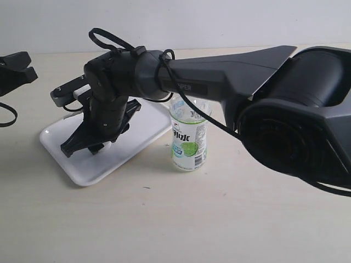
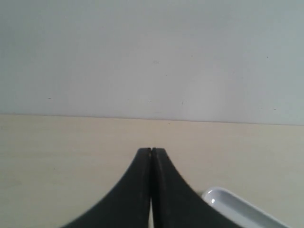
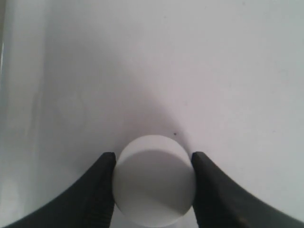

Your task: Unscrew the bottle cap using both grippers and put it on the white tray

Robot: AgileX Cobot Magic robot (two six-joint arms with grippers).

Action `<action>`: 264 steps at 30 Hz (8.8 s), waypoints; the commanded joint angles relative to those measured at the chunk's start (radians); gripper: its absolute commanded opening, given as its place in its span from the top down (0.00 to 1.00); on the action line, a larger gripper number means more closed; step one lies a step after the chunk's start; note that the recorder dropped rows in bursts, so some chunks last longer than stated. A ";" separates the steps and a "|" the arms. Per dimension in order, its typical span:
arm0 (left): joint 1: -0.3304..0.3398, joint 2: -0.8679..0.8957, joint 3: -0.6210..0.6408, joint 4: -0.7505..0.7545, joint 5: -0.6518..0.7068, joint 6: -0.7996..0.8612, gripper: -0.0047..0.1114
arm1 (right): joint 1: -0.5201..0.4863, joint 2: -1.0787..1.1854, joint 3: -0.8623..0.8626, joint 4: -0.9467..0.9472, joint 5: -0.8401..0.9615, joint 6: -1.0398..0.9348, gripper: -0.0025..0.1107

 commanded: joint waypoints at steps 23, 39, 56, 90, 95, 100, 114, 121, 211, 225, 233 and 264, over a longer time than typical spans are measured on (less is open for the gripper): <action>0.003 -0.007 0.005 -0.013 0.012 -0.004 0.96 | -0.004 -0.125 -0.007 -0.062 0.061 -0.010 0.34; 0.003 -0.007 0.001 0.248 -0.128 -0.008 0.96 | -0.004 -0.505 -0.004 -0.165 0.215 -0.049 0.65; 0.001 -0.009 -0.001 0.486 -0.205 -0.073 0.96 | -0.004 -1.290 0.668 -0.249 -0.002 0.027 0.98; -0.345 -0.247 -0.001 0.313 0.207 -0.159 0.96 | -0.004 -1.935 1.462 -0.784 -0.367 0.751 0.98; -0.345 -0.247 -0.001 0.336 0.207 -0.159 0.96 | -0.004 -1.935 1.462 -0.784 -0.367 0.751 0.98; -0.345 -0.247 -0.001 0.362 0.207 -0.159 0.96 | -0.004 -1.935 1.462 -0.784 -0.367 0.751 0.98; -0.345 -0.357 0.005 0.402 0.364 -0.210 0.96 | -0.004 -1.937 1.462 -0.784 -0.387 0.751 0.98; -0.345 -0.572 0.005 0.269 0.892 -0.501 0.96 | -0.004 -1.937 1.462 -0.784 -0.387 0.751 0.98; -0.036 -1.820 0.607 -0.323 1.381 0.128 0.96 | -0.004 -1.937 1.462 -0.784 -0.407 0.753 0.98; -0.036 -1.820 0.607 -0.323 1.381 0.128 0.96 | -0.004 -1.937 1.462 -0.786 -0.407 0.751 0.98; -0.036 -1.820 0.607 -0.323 1.381 0.128 0.96 | -0.164 -1.948 1.464 -0.665 -0.438 0.753 0.98; -0.036 -1.820 0.607 -0.323 1.381 0.128 0.96 | -0.748 -2.195 1.534 -0.604 -0.431 0.484 0.98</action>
